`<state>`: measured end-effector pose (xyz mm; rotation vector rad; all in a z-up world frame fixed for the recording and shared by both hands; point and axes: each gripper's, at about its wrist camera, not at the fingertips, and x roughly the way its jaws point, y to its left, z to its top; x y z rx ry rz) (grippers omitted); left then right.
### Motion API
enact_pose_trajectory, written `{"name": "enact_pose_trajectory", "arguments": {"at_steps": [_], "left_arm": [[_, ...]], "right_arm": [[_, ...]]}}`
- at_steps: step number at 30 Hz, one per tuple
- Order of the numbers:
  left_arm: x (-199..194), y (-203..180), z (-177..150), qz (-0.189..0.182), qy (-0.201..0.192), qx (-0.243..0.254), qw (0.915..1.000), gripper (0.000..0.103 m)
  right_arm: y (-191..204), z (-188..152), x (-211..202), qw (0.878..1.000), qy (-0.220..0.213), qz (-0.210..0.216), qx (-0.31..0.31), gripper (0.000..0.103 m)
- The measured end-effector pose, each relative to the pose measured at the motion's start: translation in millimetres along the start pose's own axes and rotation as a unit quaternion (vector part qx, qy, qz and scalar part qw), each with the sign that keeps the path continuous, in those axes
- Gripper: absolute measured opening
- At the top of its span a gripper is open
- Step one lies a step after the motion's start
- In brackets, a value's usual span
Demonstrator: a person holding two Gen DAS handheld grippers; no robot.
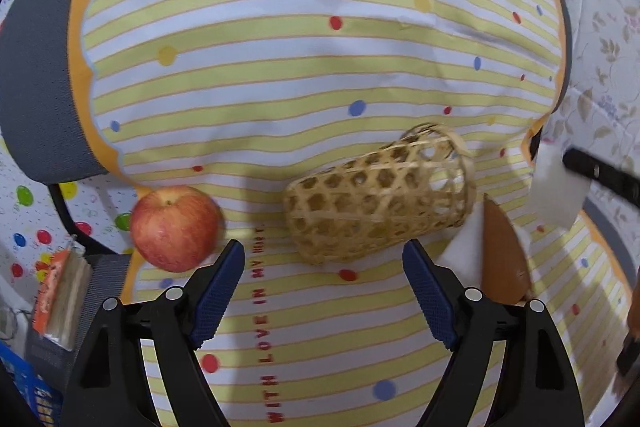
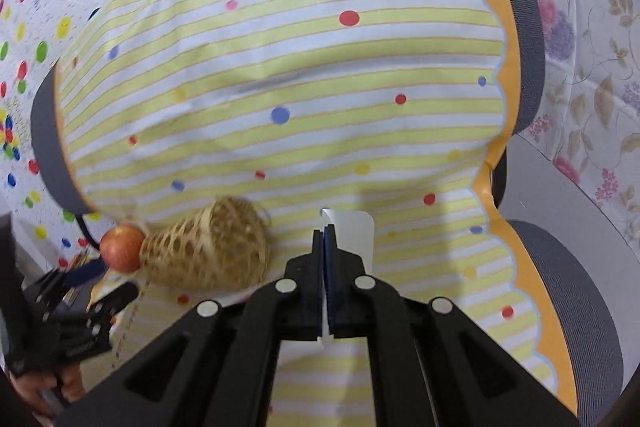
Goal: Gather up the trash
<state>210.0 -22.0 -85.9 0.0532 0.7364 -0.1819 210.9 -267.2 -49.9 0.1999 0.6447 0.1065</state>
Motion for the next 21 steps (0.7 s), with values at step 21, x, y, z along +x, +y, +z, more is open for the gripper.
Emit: {"name": "enact_pose_trajectory", "arguments": {"at_steps": [21], "left_arm": [[50,9,3,-0.081,0.052,-0.016,0.9952,0.07]], "right_arm": [[-12,-34,-15,0.999,0.023,0.016,0.02,0.002]]}}
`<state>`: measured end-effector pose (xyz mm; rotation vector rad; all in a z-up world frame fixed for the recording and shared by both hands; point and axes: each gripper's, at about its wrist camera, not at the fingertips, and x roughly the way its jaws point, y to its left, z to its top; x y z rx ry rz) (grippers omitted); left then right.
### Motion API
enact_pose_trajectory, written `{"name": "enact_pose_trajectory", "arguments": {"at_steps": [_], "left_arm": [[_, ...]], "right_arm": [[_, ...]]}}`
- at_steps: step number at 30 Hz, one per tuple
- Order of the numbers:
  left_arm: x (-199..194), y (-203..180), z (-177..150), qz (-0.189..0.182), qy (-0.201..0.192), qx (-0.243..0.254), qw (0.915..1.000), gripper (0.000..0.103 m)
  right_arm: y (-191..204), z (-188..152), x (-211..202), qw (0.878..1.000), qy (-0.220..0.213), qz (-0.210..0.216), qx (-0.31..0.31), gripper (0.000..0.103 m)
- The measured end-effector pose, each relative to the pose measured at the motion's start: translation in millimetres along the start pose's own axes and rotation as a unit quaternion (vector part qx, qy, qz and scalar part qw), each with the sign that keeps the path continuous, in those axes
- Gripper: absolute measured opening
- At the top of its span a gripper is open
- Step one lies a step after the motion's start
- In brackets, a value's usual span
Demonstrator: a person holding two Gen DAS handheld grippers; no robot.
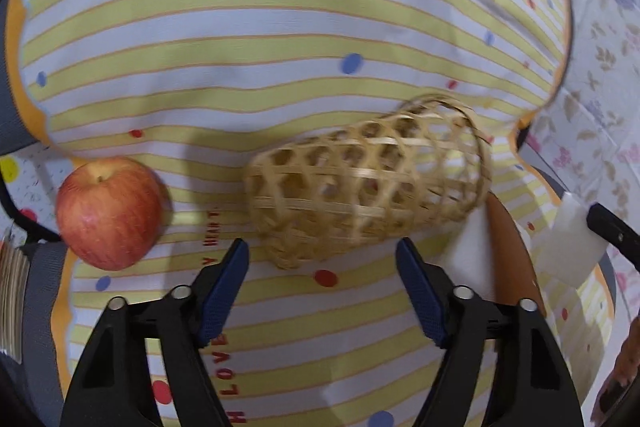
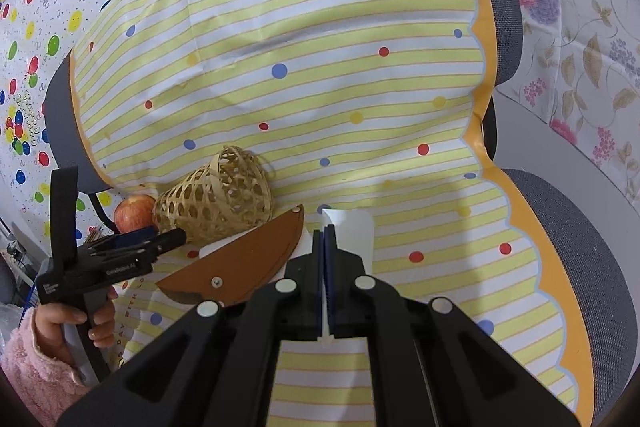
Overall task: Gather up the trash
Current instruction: 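Grasp the bamboo basket with the left gripper while the right gripper holds the paper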
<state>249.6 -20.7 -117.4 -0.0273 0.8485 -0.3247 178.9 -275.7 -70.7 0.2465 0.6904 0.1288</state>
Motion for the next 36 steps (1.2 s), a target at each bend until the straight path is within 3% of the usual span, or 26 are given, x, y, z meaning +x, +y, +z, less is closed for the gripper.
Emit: {"name": "enact_pose_trajectory", "arguments": {"at_steps": [3,5,10,15,18,20,22,29,36], "left_arm": [[-7,-10,-1,0.016,-0.006,0.019,0.9997,0.069],[-19,-17,2,0.044,-0.023,0.027,0.9984,0.077],[-36,-46,22,0.053,-0.049,0.039,0.9966,0.078],[-20,-96,48,0.084,-0.056,0.079,0.9917,0.078],[6,-114,56,0.126,-0.034,0.097,0.9867,0.078],[16,-113,57,0.155,-0.019,0.097,0.983,0.077],[18,-108,57,0.16,-0.011,0.083,0.9836,0.077],[-30,-67,28,0.139,-0.014,0.042,0.9893,0.075],[-64,-25,-15,0.15,-0.002,0.015,0.9886,0.039]], "right_arm": [[0,-1,-5,1.0,-0.001,-0.004,-0.004,0.002],[1,-2,-9,1.0,-0.004,-0.008,-0.009,0.002],[1,-2,-19,1.0,-0.017,-0.012,-0.011,0.002],[-6,-4,-23,1.0,-0.021,-0.007,0.001,0.002],[-13,-5,-26,1.0,-0.023,-0.005,0.011,0.002],[-16,-5,-28,1.0,-0.021,-0.005,0.014,0.002],[-18,-7,-30,1.0,-0.021,-0.004,0.014,0.002],[-15,-14,-39,1.0,-0.023,0.003,0.014,0.002],[4,-25,-57,1.0,-0.026,0.014,0.003,0.002]]}}
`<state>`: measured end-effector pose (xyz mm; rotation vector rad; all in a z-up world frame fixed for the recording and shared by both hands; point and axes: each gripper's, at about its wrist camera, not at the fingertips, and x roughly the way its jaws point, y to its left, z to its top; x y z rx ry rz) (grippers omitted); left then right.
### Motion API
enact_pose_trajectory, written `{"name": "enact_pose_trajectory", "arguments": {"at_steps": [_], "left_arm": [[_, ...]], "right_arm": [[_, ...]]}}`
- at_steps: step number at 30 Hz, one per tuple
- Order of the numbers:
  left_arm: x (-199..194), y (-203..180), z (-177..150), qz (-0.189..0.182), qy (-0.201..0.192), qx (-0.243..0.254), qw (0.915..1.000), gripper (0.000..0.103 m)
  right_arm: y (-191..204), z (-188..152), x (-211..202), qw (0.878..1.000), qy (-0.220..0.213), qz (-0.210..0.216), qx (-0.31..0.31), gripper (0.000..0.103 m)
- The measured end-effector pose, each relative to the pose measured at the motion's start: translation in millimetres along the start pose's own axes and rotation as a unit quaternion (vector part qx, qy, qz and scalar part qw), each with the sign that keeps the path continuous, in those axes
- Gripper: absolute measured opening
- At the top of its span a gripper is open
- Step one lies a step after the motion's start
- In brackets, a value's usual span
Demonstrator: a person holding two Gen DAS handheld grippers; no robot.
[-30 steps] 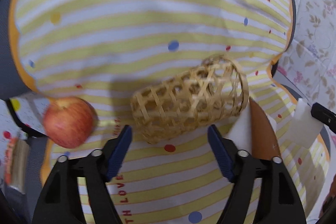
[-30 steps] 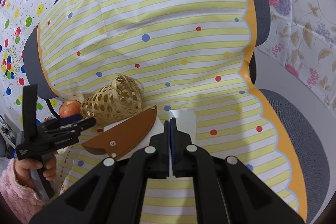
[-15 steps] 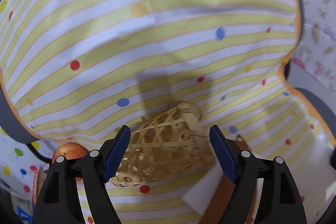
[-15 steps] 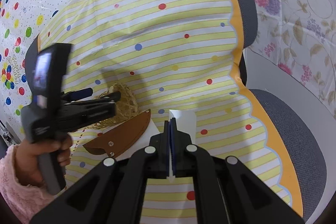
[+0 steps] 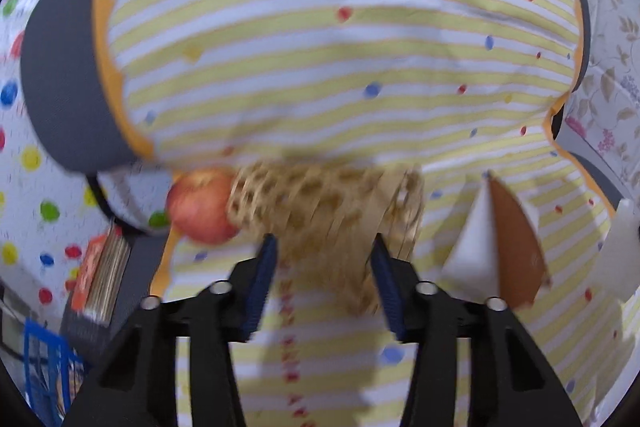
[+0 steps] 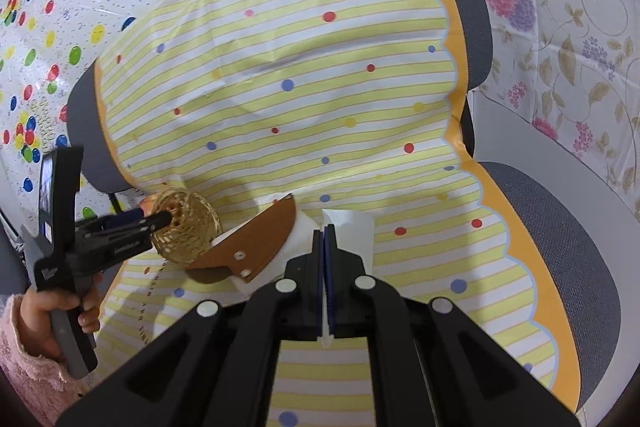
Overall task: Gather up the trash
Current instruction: 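Grasp the bamboo basket with the left gripper while the right gripper holds the paper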
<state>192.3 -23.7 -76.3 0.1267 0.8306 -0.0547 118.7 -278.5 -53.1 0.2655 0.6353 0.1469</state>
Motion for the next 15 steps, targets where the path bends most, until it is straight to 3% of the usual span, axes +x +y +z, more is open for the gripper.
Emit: {"name": "enact_pose_trajectory", "arguments": {"at_steps": [3,6,11,15], "left_arm": [[-11,12,-19,-0.014,-0.005,-0.004,0.9999,0.015],[-27,20,-29,-0.024,-0.027,-0.018,0.9992,0.007],[-75,30,-45,-0.08,-0.063,-0.054,0.9933,0.005],[-112,20,-67,-0.115,-0.083,-0.052,0.9886,0.005]], "right_arm": [[10,-5,-11,1.0,-0.002,0.0,-0.01,0.002],[18,-11,-24,1.0,-0.005,-0.001,-0.015,0.002],[30,-24,-54,1.0,-0.009,0.006,-0.023,0.002],[33,-39,-78,1.0,-0.006,0.015,-0.02,0.002]]}}
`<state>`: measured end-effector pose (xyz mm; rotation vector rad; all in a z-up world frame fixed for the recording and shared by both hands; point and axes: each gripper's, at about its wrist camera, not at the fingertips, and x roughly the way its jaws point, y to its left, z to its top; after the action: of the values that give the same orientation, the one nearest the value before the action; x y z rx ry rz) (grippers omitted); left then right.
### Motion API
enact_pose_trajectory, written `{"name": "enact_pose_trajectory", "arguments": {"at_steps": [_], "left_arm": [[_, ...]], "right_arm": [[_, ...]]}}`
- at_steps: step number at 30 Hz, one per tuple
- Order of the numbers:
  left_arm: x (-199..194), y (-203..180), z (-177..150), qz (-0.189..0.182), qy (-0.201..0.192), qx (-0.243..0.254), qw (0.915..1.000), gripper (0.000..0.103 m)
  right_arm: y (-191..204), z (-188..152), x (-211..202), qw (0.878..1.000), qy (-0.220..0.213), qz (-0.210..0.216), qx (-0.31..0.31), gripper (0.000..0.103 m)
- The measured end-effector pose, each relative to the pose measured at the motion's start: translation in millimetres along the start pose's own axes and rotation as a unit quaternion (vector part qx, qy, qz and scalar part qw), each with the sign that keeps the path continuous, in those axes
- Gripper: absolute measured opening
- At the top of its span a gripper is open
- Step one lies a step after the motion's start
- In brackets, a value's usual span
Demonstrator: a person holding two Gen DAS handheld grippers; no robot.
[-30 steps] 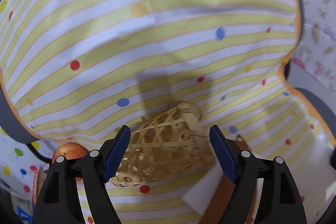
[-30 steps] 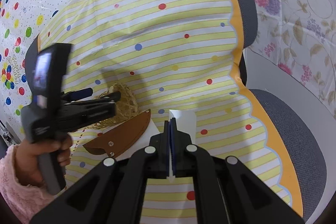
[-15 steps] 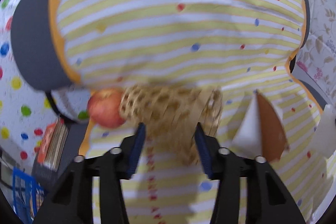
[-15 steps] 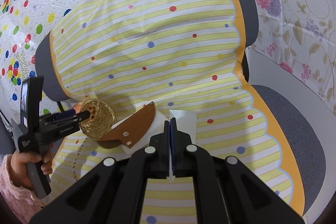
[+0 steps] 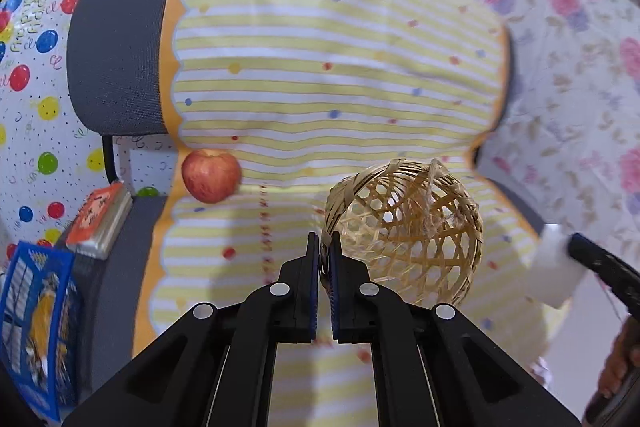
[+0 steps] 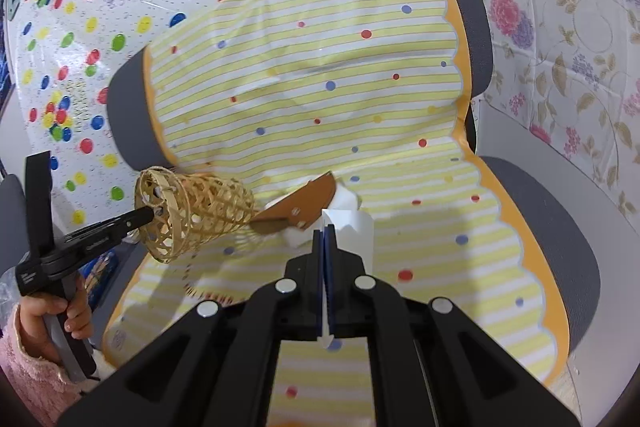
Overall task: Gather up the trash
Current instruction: 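Carry the basket and paper over the bin and open both grippers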
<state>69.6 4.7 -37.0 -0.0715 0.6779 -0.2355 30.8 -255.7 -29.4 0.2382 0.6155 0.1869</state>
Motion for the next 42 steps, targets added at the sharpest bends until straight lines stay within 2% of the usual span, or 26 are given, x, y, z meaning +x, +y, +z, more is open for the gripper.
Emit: {"name": "enact_pose_trajectory", "arguments": {"at_steps": [10,17,24,29,38,40,41,42], "left_arm": [[-59,-57,-56,-0.08,-0.019,0.036,0.996,0.005],[-76,-101,-88,-0.142,-0.015,0.075,0.9869,0.005],[-70,-158,-123,-0.197,0.022,0.137,0.9705,0.005],[-56,-202,-145,-0.224,0.056,0.184,0.9553,0.005],[-14,-264,-160,-0.237,0.1,0.239,0.9363,0.006],[-1,-276,-165,-0.237,0.117,0.25,0.9313,0.009],[7,-282,-167,-0.238,0.129,0.254,0.9287,0.014],[11,-285,-169,-0.236,0.135,0.255,0.9277,0.033]], "right_arm": [[-5,-48,-63,1.0,0.0,-0.018,0.023,0.002],[-20,-84,-115,0.996,-0.019,-0.073,0.037,0.002],[-48,-122,-157,0.987,-0.021,-0.145,0.065,0.002],[-73,-147,-174,0.979,-0.016,-0.176,0.098,0.002],[-122,-164,-178,0.971,-0.007,-0.187,0.152,0.002],[-134,-167,-172,0.969,-0.003,-0.181,0.167,0.002],[-142,-169,-167,0.968,0.003,-0.178,0.176,0.003],[-147,-171,-165,0.967,0.006,-0.179,0.184,0.007]]}}
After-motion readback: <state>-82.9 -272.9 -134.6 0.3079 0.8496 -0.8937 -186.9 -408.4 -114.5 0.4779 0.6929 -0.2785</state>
